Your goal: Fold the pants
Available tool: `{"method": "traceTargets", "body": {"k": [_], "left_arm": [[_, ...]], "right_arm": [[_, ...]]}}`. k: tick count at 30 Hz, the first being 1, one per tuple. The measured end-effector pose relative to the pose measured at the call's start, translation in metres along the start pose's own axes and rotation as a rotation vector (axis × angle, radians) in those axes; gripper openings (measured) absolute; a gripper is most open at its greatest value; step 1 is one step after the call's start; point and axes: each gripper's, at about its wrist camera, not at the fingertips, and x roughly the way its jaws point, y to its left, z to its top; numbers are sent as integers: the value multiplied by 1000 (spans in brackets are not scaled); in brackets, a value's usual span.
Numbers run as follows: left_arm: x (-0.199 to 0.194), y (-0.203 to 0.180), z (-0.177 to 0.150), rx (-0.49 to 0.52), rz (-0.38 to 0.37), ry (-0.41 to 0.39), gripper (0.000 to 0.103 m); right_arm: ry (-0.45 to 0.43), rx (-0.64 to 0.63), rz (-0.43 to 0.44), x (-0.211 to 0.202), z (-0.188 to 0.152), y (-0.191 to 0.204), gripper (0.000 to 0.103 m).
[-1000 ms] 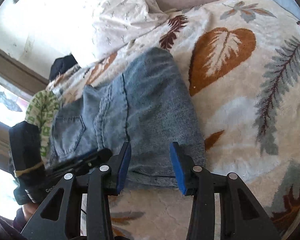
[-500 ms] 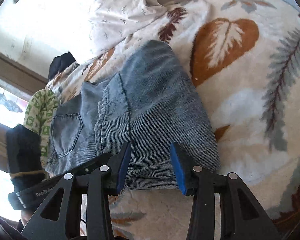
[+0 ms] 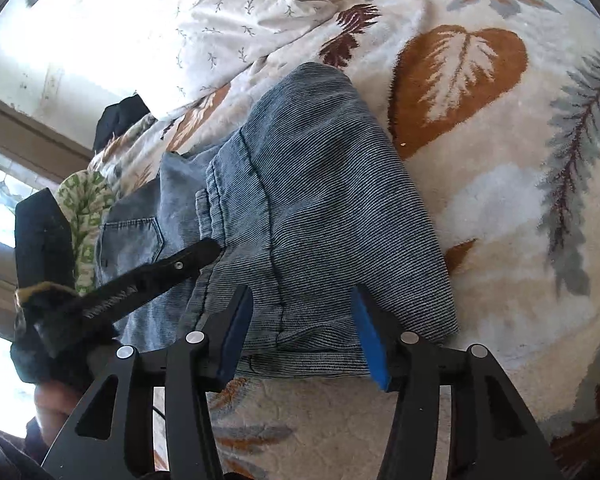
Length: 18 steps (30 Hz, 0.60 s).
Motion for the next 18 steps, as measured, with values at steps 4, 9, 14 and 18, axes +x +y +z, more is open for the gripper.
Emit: {"method": "traceTargets", "body": {"k": [4, 9, 14, 18], "left_arm": [[-39, 10, -10, 47, 19, -52, 35], [-109, 65, -54, 7, 223, -220, 67], [-174, 149, -116, -243, 369, -403, 85], [-188, 204, -126, -429, 373, -444, 85]], "right_arm": [[-17, -11, 5, -4, 1, 3, 51], [-82, -154, 22, -21, -9, 33, 51], [-104, -379, 34, -21, -20, 90, 52], [-38, -441, 90, 9, -5, 166, 52]]}}
